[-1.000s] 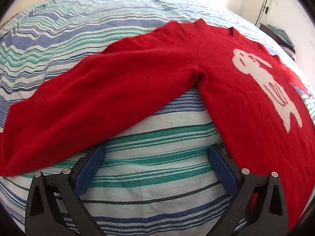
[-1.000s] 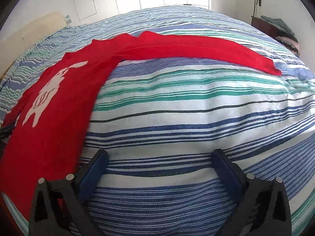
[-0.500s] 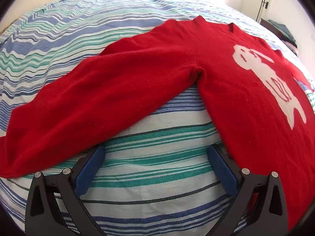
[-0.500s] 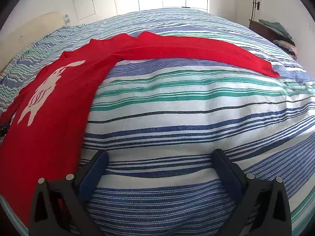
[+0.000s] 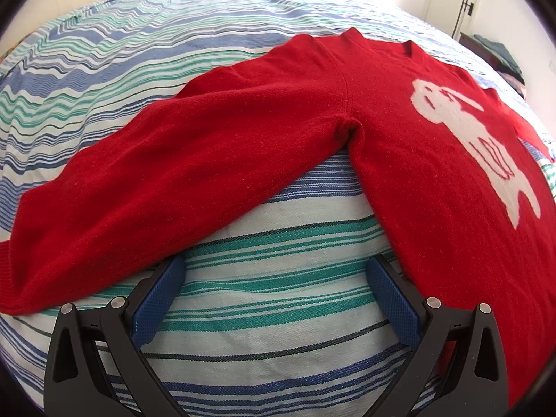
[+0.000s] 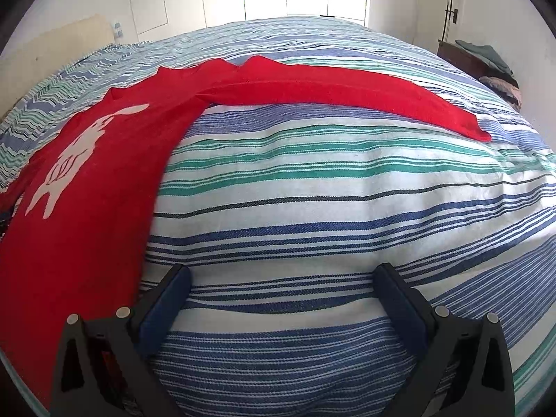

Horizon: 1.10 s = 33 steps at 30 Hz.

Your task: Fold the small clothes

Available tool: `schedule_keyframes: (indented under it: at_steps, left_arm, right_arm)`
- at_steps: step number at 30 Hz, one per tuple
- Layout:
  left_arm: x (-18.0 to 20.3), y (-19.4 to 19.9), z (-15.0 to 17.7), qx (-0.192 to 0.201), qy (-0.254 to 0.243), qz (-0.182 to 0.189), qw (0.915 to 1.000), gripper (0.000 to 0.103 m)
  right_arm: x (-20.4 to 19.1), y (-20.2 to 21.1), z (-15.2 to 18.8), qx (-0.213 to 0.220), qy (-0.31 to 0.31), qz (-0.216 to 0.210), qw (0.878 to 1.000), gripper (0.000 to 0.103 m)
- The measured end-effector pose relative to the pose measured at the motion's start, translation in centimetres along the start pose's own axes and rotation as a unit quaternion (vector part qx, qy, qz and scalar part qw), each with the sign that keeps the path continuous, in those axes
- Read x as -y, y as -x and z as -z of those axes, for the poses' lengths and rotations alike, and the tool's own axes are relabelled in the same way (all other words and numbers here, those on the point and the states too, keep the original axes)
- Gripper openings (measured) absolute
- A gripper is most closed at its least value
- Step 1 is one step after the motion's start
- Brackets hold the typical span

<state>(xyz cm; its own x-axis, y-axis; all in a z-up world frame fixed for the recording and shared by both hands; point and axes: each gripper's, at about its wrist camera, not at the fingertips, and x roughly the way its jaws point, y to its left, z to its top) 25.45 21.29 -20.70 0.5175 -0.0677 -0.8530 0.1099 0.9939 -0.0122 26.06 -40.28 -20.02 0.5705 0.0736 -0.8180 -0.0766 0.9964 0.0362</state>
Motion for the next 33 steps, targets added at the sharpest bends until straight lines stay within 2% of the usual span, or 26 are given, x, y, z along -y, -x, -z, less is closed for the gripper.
schedule_keyframes:
  at_steps: [22, 28, 30, 33]
  left_arm:
    - [0.1, -0.1, 0.0, 0.005, 0.002, -0.003, 1.0000, 0.103]
    - [0.2, -0.3, -0.9, -0.026, 0.012, -0.009, 0.9995, 0.103]
    - [0.3, 0.5, -0.8, -0.035, 0.042, -0.032, 0.9980, 0.102]
    - [0.2, 3.5, 0.0, -0.040, 0.117, -0.055, 0.9908, 0.102]
  right_arm:
    - [0.7, 0.7, 0.3, 0.011, -0.012, -0.020, 1.000, 0.103]
    - [1.1, 0.9, 0.3, 0.014, -0.018, -0.034, 0.999, 0.103]
    - [1.2, 1.0, 0.2, 0.013, -0.019, -0.039, 0.999, 0.103]
    - [1.4, 1.1, 0.2, 0.011, -0.022, -0.048, 0.999, 0.103]
